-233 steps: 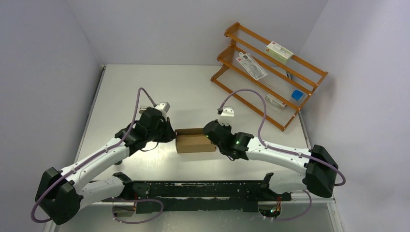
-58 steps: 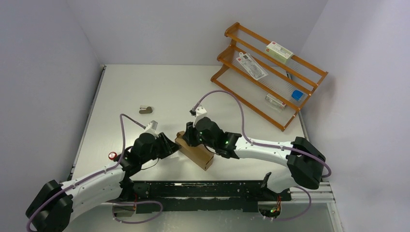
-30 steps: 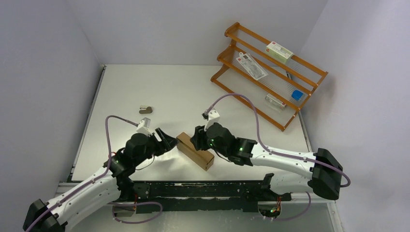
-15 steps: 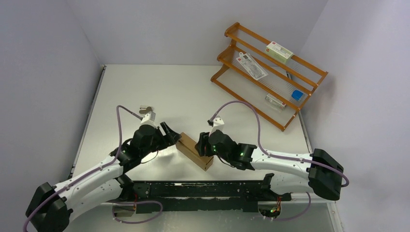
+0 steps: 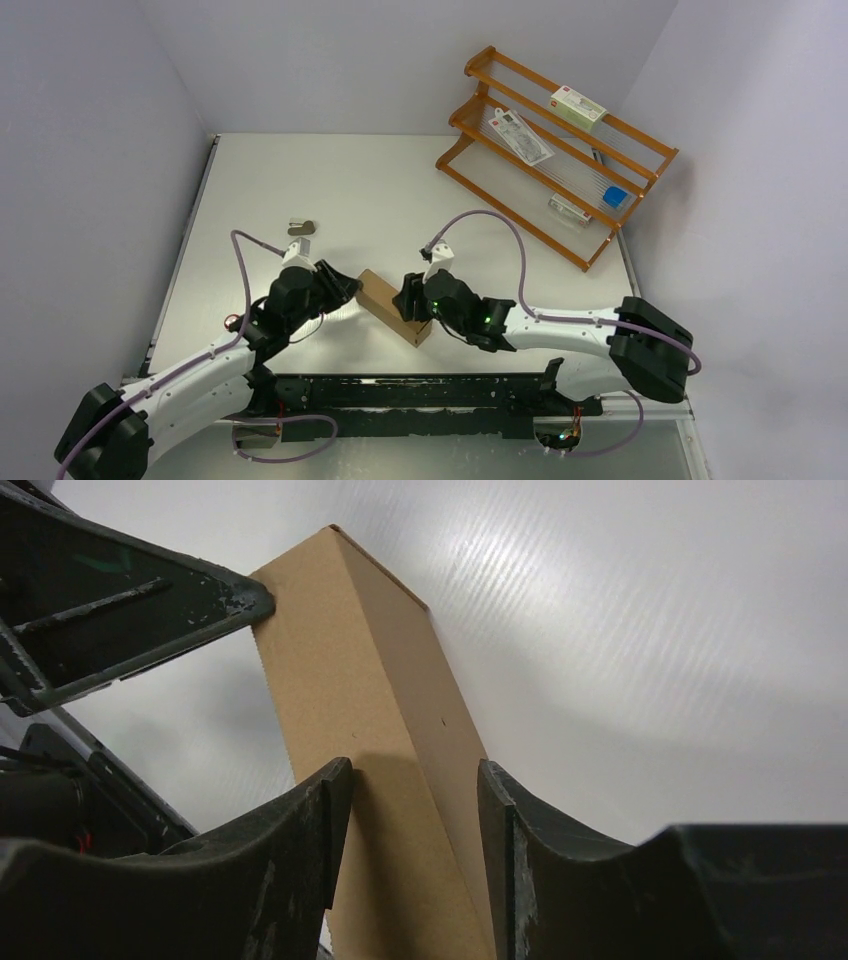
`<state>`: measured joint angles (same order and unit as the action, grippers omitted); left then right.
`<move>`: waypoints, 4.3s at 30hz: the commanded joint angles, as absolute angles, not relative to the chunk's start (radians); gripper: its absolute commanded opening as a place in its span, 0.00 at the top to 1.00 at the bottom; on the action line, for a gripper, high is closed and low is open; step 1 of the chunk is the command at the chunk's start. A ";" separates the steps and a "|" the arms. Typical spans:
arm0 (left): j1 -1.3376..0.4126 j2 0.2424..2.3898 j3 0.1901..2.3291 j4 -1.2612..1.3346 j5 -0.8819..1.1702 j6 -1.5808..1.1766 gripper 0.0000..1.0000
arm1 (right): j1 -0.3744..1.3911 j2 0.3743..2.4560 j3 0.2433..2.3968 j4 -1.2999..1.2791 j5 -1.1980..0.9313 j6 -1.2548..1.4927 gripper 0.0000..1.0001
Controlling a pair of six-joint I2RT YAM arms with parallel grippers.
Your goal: Fold the paper box
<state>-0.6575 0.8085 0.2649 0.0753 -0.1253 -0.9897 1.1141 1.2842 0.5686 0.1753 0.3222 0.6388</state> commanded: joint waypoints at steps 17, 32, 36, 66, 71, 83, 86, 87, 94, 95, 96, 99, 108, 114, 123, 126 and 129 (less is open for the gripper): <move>-0.508 0.855 0.187 0.184 -0.015 -1.028 0.73 | 1.086 1.275 0.671 0.034 0.405 0.646 0.26; -0.506 0.881 0.185 0.200 -0.009 -1.026 0.74 | 1.086 1.052 0.328 0.253 0.280 0.847 0.25; -0.506 0.892 0.190 0.201 -0.009 -1.024 0.75 | 1.087 1.110 0.268 0.330 0.237 0.835 0.28; -0.506 0.916 0.180 0.230 0.007 -1.032 0.78 | 1.092 1.274 0.206 0.548 0.080 0.808 0.37; -0.505 0.945 0.190 0.223 0.002 -1.008 0.79 | 1.099 1.340 0.206 0.459 0.120 0.772 0.50; -0.488 0.986 0.258 0.214 0.004 -0.969 0.79 | 1.100 1.235 0.320 0.296 0.181 0.655 0.64; -0.479 0.981 0.301 0.184 0.009 -0.954 0.74 | 1.100 1.202 0.407 0.177 0.253 0.588 0.58; -0.479 0.973 0.313 0.174 0.011 -0.948 0.72 | 1.099 1.197 0.436 0.145 0.262 0.567 0.55; -0.470 0.892 0.419 0.028 -0.014 -0.877 0.48 | 1.100 1.178 0.601 -0.007 0.265 0.456 0.27; -0.467 0.877 0.438 0.006 -0.031 -0.862 0.45 | 1.100 1.183 0.624 -0.033 0.257 0.441 0.23; -0.465 0.861 0.457 -0.037 -0.041 -0.845 0.42 | 1.101 1.190 0.649 -0.054 0.247 0.427 0.19; -0.458 0.821 0.523 -0.150 -0.066 -0.774 0.30 | 1.101 1.222 0.717 -0.096 0.207 0.403 0.07; -0.453 0.757 0.812 -0.510 -0.256 -0.443 0.04 | 1.109 1.389 0.908 -0.199 0.200 0.368 0.00; -0.449 0.679 0.759 -0.516 -0.297 -0.308 0.02 | 1.116 1.549 1.063 -0.298 0.231 0.359 0.00; -0.435 0.618 0.774 -0.582 -0.459 -0.287 0.02 | 1.129 1.758 1.263 -0.443 0.272 0.316 0.14; -0.428 0.566 0.766 -0.575 -0.470 -0.293 0.02 | 1.133 1.797 1.310 -0.490 0.317 0.308 0.25; -0.425 0.533 0.762 -0.568 -0.479 -0.293 0.02 | 1.132 1.807 1.337 -0.510 0.319 0.241 0.31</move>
<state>-0.4393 0.5735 0.7731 -0.5674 -0.4271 -0.3122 1.1275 1.7969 1.2892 -0.4362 0.2779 0.3187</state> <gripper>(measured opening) 0.984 0.718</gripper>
